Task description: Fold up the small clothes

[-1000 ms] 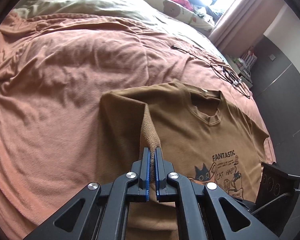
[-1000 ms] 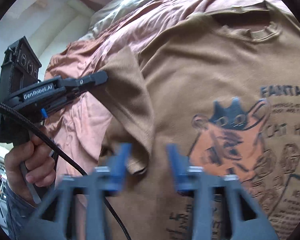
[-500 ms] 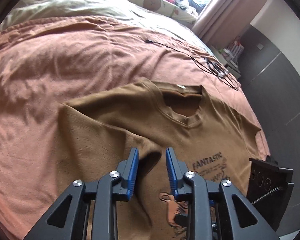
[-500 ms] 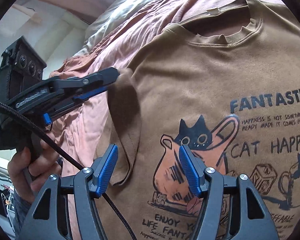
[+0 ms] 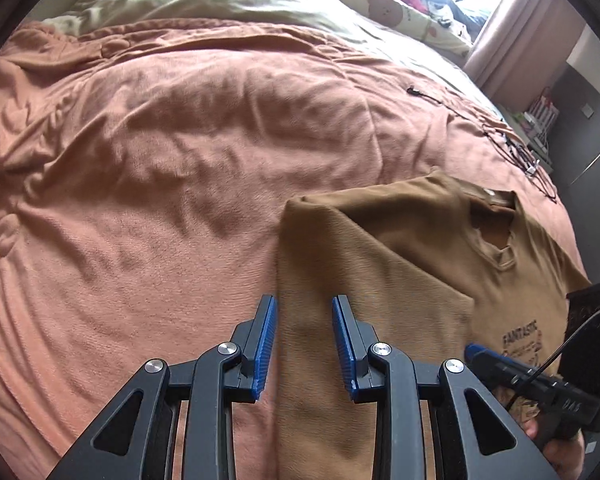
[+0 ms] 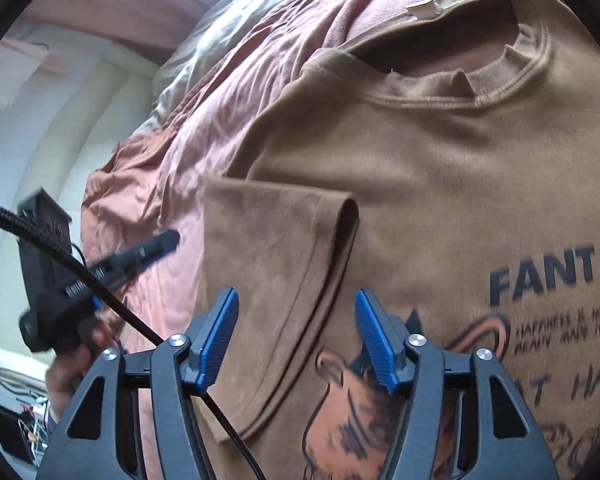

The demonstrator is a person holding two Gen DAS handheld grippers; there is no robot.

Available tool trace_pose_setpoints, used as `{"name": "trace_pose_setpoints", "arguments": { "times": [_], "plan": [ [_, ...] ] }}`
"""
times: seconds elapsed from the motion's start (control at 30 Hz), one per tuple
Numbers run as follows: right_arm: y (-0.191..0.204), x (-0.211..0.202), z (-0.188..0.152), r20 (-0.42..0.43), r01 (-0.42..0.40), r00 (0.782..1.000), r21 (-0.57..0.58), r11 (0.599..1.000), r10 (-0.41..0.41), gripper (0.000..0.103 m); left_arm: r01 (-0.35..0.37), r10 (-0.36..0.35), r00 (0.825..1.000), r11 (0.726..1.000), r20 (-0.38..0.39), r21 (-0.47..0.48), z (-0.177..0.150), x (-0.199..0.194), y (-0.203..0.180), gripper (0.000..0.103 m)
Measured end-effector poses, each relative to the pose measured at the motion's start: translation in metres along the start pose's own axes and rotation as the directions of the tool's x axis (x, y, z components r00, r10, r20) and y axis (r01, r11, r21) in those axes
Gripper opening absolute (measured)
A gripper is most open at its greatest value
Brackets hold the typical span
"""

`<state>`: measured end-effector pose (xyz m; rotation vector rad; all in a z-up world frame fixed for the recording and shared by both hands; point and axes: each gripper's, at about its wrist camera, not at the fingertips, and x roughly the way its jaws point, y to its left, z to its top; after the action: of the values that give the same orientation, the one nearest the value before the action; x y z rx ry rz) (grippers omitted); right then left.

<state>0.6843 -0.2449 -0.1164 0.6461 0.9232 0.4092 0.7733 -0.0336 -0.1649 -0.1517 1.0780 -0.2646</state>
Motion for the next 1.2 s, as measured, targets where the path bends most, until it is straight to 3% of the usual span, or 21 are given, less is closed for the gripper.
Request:
{"name": "trace_pose_setpoints", "arguments": {
  "times": [0.1,0.13,0.17,0.23,0.53,1.03,1.2],
  "plan": [
    [0.002,0.007,0.005,0.008,0.021,1.0,-0.008,1.0,-0.021,0.05,0.0,0.0,1.0,1.0,-0.009,-0.004,0.0,0.012,0.005,0.031],
    [0.002,0.009,0.007,0.011,0.027,1.0,-0.01,1.0,-0.027,0.041,0.004,-0.004,1.0,1.0,-0.015,-0.004,0.0,0.016,0.006,0.031],
    [0.002,0.011,0.008,0.013,0.035,0.999,-0.016,0.999,-0.035,0.022,0.004,-0.004,1.0,1.0,-0.018,-0.001,0.001,0.019,0.005,0.031],
    [0.002,0.014,0.012,0.001,0.052,0.999,-0.025,0.998,-0.052,0.001,-0.007,0.007,1.0,1.0,-0.028,0.023,0.0,0.026,0.002,0.031],
    [0.011,-0.02,-0.008,0.055,0.077,0.996,-0.065,0.995,-0.074,0.0,-0.012,0.012,1.0,1.0,-0.028,0.021,0.008,0.04,0.004,0.031],
    [0.011,-0.018,-0.002,0.06,0.144,0.988,-0.079,0.986,-0.14,0.0,-0.082,0.082,0.997,0.997,-0.009,-0.001,0.044,0.07,0.003,0.031],
    [0.009,-0.023,-0.003,0.062,0.178,0.983,-0.068,0.982,-0.174,0.0,-0.116,0.116,0.993,0.993,-0.005,0.005,0.053,0.071,0.0,0.036]
  ]
}}
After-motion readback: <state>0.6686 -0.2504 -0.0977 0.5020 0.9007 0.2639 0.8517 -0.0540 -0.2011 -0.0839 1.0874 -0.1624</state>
